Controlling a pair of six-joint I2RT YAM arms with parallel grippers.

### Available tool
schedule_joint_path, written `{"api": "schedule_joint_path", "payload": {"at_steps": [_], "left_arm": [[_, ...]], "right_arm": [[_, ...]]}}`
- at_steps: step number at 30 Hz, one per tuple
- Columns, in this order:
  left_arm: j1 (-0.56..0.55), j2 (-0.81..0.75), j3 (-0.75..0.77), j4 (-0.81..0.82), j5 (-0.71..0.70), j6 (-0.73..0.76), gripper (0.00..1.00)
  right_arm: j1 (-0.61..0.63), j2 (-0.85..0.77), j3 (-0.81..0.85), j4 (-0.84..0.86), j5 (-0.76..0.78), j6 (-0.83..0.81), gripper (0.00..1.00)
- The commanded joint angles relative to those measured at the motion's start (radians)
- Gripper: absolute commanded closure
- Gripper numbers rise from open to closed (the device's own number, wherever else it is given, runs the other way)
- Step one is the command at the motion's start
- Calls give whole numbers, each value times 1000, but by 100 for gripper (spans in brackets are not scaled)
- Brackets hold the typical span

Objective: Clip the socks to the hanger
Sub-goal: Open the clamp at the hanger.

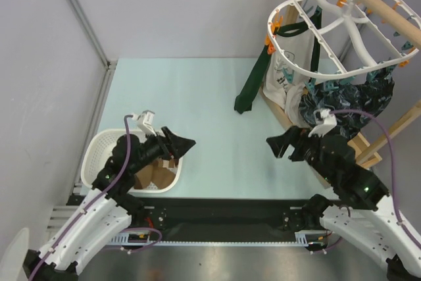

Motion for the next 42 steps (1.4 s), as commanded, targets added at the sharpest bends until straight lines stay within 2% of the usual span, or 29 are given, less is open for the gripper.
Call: {"api": "schedule_joint_path", "payload": {"at_steps": [1,3,4,5,8,12,14,15,18,19,21,28,37,42], "left_arm": [[-17,82,-8,418,229,-31,19],[-83,155,92,454,198,24,19],[-112,239,135,454,176,52,17],[-138,277,214,471,132,105,16],[-216,433,330,541,73,179,14],[-290,608,410,815,18,263,12],[-310,723,463,902,4,308,16],[-315,770,485,951,16,308,20],[-325,939,586,1125,83,276,22],[-330,981,641,1231,113,271,23],[-347,1101,706,1296,142,282,26],[-367,1312,978,1273,211,308,33],[-390,1424,1124,1212,194,310,39],[-401,1443,1122,1226,185,308,45]], "right_arm": [[-9,85,203,6,142,-133,7],[-11,127,313,-25,204,-155,11],[-12,148,349,-44,228,-155,12],[-17,186,387,-77,248,-157,12],[-21,246,513,-129,284,-161,12],[-28,306,643,-184,318,-149,20],[-29,328,705,-213,312,-147,20],[-29,334,719,-218,306,-149,20],[-31,337,783,-239,300,-166,20],[-29,336,799,-243,295,-170,20],[-28,333,832,-244,277,-178,20],[-28,331,882,-278,225,-195,21],[-26,316,860,-267,223,-209,21],[-29,334,842,-249,206,-207,20]]}}
